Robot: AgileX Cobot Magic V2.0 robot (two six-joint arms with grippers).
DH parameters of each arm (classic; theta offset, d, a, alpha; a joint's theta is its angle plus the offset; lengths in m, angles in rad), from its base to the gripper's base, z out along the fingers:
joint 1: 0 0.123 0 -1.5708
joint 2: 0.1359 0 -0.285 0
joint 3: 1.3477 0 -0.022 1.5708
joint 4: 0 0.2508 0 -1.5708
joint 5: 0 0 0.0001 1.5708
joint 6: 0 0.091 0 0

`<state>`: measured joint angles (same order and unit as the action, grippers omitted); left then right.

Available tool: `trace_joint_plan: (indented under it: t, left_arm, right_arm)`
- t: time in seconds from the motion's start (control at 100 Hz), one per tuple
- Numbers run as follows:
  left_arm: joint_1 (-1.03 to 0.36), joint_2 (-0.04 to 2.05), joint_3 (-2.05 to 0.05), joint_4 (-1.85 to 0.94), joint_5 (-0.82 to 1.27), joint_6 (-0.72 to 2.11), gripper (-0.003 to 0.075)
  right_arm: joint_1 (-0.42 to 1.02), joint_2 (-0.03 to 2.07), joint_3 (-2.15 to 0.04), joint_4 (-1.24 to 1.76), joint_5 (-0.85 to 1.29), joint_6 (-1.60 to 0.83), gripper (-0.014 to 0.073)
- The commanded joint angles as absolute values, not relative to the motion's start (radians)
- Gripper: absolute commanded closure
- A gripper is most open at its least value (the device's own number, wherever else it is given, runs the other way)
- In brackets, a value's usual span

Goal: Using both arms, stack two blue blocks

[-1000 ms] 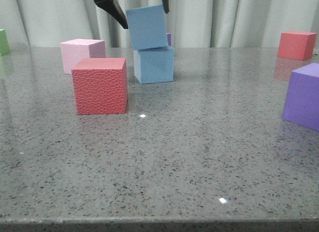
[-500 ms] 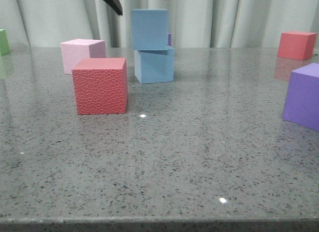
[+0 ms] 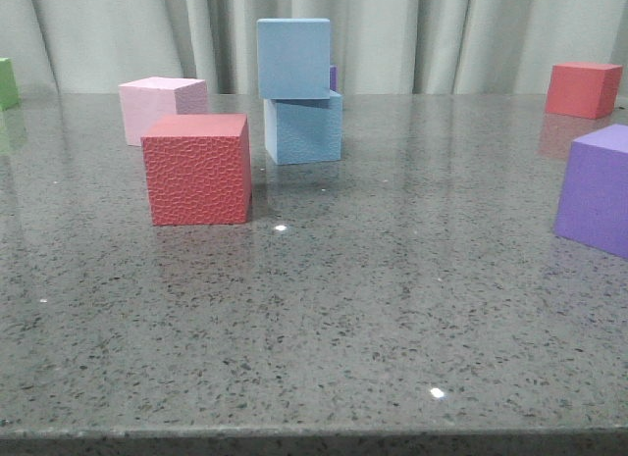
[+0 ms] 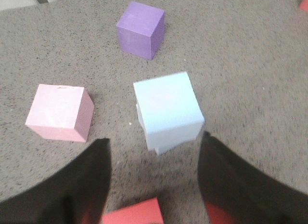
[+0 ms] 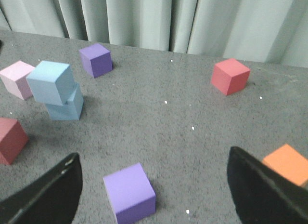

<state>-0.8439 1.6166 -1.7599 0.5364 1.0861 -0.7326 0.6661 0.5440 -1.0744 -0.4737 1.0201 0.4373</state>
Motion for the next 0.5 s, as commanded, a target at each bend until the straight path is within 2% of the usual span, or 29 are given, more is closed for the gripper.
trace_joint_plan:
  t: [0.0, 0.23, 0.3, 0.35, 0.4, 0.41, 0.42, 0.49]
  left_arm:
    - [-0.873, 1.511, -1.717, 0.600, 1.041, -0.731, 0.0427]
    - [-0.885, 1.307, -1.479, 0.593, 0.931, -0.756, 0.0573]
    - [-0.885, 1.241, -1.411, 0.593, 0.887, -0.756, 0.0618]
    - [-0.885, 1.197, -1.366, 0.593, 0.851, -0.756, 0.0651]
    - [-0.885, 1.148, -1.323, 0.593, 0.826, -0.756, 0.0683]
    - [-0.885, 1.142, -1.311, 0.593, 0.824, -0.756, 0.0692]
    - [-0.885, 1.136, -1.305, 0.593, 0.819, -0.756, 0.0697]
    - [-0.885, 1.075, -1.246, 0.581, 0.798, -0.756, 0.0740]
  right_arm:
    - [0.664, 0.506, -1.043, -0.516, 0.940, 0.459, -0.0015]
    - [0.664, 0.394, -0.915, -0.516, 0.926, 0.468, -0.0014]
    - [0.664, 0.361, -0.887, -0.516, 0.914, 0.468, 0.0022]
    - [0.664, 0.339, -0.871, -0.516, 0.909, 0.468, 0.0088]
    - [0.664, 0.318, -0.858, -0.516, 0.904, 0.468, 0.0197]
    - [0.664, 0.312, -0.855, -0.516, 0.904, 0.468, 0.0253]
    - [0.664, 0.310, -0.855, -0.516, 0.904, 0.468, 0.0253]
    - [0.664, 0.286, -0.842, -0.516, 0.900, 0.468, 0.0459]
